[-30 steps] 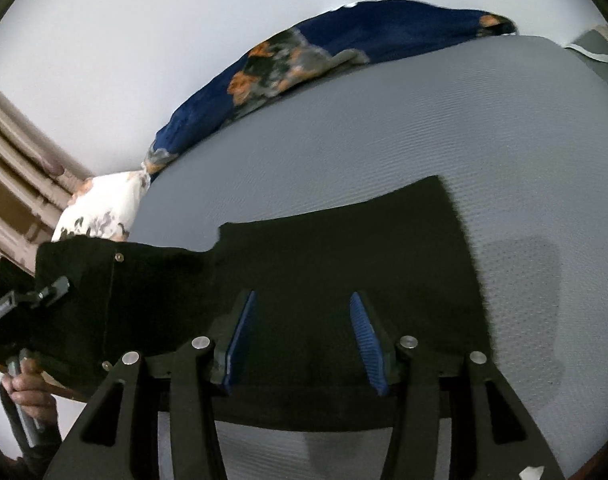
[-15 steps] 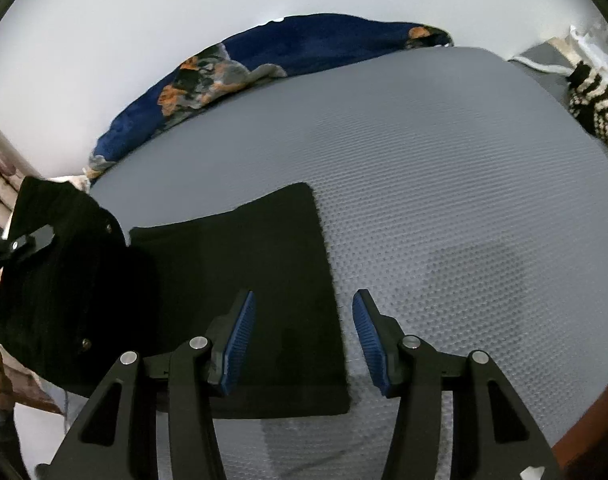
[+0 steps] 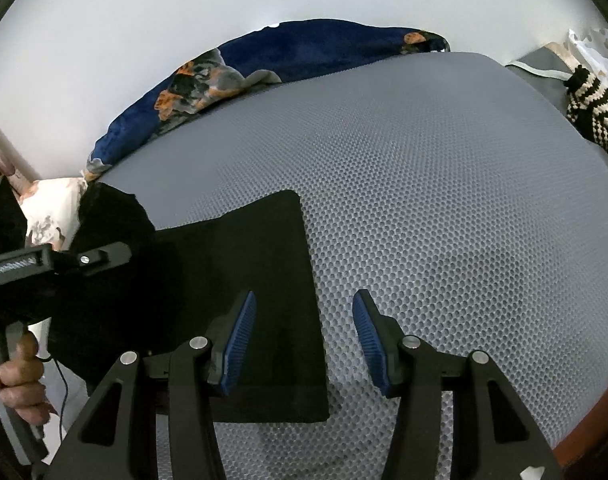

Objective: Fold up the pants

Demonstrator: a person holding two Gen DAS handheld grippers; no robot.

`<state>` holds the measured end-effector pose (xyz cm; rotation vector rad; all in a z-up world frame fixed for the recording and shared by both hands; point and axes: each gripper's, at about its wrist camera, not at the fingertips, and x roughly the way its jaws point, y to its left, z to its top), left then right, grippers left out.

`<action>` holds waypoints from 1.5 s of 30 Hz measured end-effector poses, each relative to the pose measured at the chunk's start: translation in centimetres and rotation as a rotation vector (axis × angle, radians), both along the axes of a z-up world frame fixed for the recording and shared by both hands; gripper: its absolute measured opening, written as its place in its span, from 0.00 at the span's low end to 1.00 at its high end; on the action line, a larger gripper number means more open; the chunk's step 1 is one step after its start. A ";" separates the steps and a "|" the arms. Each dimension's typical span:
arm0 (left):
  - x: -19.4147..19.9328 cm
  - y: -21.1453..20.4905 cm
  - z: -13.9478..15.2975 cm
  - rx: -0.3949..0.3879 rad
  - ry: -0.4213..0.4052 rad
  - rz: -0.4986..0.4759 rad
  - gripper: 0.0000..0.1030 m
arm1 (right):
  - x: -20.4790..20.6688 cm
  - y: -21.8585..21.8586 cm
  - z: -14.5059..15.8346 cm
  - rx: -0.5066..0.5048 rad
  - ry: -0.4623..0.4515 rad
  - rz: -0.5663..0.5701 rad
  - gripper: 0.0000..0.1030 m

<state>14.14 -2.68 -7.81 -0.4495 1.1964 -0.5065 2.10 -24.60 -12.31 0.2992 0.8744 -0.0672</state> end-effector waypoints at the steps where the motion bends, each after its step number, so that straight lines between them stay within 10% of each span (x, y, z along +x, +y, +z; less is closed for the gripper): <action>1: 0.1 -0.3 0.0 0.010 -0.003 -0.004 0.27 | 0.0 0.0 0.0 0.000 -0.001 0.001 0.48; 16: -1.3 -0.7 2.4 0.028 -0.135 -0.059 0.57 | 0.0 -0.1 -0.1 0.009 -0.002 -0.005 0.48; 24: -3.2 4.9 2.3 0.259 -0.213 0.052 0.59 | 0.3 0.2 -0.9 0.156 -0.007 0.070 0.48; 30: -4.5 10.0 0.3 0.370 -0.177 0.131 0.60 | 1.8 0.6 -2.3 0.342 0.031 0.156 0.48; 45: -5.8 13.7 -3.2 0.338 -0.064 0.191 0.60 | 9.4 0.4 -5.6 0.427 0.151 0.268 0.48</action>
